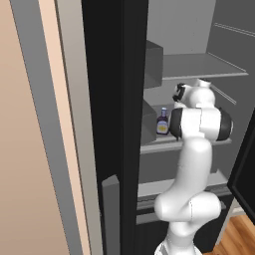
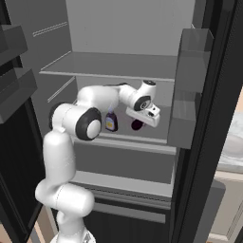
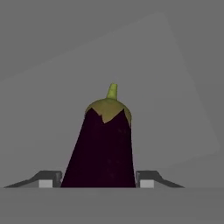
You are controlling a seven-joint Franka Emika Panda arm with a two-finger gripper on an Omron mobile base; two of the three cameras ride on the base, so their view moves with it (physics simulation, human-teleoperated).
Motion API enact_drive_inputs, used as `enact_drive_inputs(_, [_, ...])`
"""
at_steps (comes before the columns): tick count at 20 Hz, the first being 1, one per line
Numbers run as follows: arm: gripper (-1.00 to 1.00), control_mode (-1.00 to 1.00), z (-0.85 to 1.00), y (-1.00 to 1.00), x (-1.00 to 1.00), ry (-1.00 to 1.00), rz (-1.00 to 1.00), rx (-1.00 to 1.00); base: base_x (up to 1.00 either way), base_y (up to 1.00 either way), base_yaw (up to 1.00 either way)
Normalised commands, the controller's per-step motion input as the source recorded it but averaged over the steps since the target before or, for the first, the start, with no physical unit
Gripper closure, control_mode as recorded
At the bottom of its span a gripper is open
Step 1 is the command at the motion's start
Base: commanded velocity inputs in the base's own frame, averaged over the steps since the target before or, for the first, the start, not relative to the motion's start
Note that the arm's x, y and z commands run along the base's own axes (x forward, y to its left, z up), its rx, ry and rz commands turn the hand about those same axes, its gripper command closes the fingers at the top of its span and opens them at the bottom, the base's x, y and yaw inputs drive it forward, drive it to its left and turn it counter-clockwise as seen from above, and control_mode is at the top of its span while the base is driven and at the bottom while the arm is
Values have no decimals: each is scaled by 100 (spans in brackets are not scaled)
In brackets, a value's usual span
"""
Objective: Pick eggplant from the fridge and place it on the plate on the counter.
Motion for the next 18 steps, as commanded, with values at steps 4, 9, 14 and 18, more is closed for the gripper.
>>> enact_drive_inputs(4, [100, -100, -9, 0, -100, -2, 12, -1, 0, 0, 0])
enact_drive_inputs(9, [100, -100, -6, 6, -94, -1, 9, 0, 0, 0, 0])
enact_drive_inputs(14, [100, -100, 0, 33, -70, 0, 7, -2, 0, 0, 0])
enact_drive_inputs(18, [100, -100, 12, 59, -60, 1, 14, -5, 0, 0, 0])
